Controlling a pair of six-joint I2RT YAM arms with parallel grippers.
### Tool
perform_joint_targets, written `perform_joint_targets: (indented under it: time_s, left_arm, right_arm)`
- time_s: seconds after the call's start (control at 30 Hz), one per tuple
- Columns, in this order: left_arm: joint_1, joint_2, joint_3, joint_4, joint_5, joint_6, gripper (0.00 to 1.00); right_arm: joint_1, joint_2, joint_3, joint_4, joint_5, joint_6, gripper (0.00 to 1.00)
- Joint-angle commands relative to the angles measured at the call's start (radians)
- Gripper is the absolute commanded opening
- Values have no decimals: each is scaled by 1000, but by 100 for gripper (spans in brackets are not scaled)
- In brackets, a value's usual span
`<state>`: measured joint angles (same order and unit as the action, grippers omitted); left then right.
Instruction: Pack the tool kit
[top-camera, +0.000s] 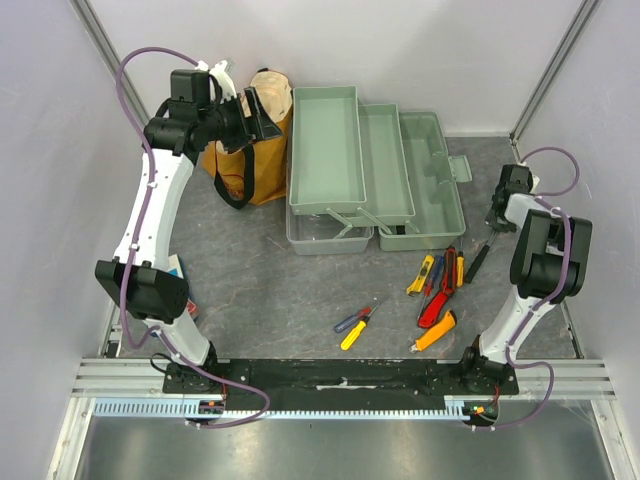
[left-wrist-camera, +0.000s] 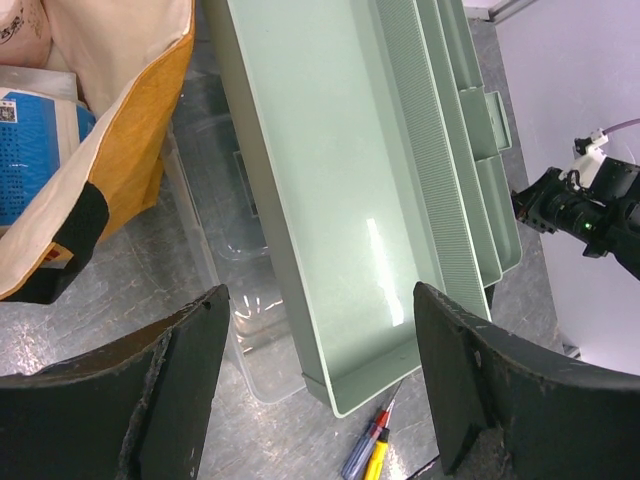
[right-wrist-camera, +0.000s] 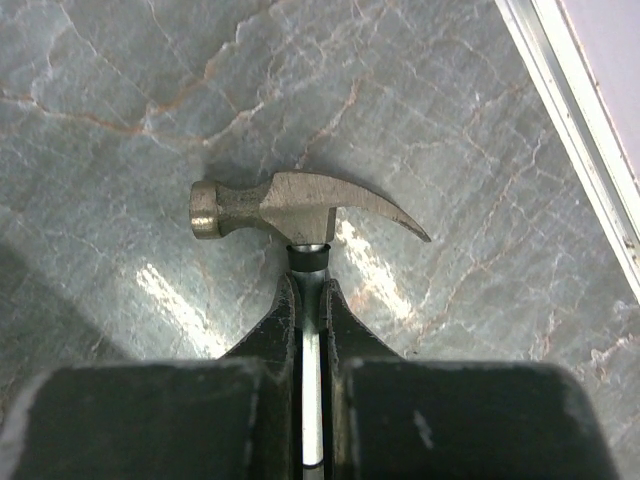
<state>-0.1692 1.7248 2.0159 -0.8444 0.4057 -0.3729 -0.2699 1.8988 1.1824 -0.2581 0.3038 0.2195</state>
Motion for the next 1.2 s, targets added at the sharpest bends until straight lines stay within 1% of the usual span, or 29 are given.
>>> perform_joint_targets:
  time_s: [0.0,0.2,0.5,0.63,0.73,0.87,0.97,1.1,1.17]
  left_arm:
    - [5,-79,-20,28,33,11,79]
    - [5,-137,-106,83,36,2,79]
    - [5,-159,-120,94,45,9,79]
    - [4,-163,-123,94,47,9,79]
    - [5,-169,-128,94,47,11,79]
    - [4,-176,-135,97,47,11,79]
    - [5,-177,-140,99,50,6,79]
    - [5,-179,-143,99,51,5,79]
    - [5,-180,-144,99,54,2,79]
  right_arm:
    - [6,-79,20,-81,3,47,0]
    - [8,-148,57,-113,-19,66,0]
    - [6,-270,114,-153,-57,78,0]
    - [8,-328,155,-167,-115,75,0]
    - [12,-362,203,-171,-187,66,0]
    - [58,-380,284,-162,-258,40,0]
    - [129,-368,336,-127,-288,11,0]
    - [231,-333,362,-32,-295,-45,0]
    - [264,-302,365,18,-301,-63,0]
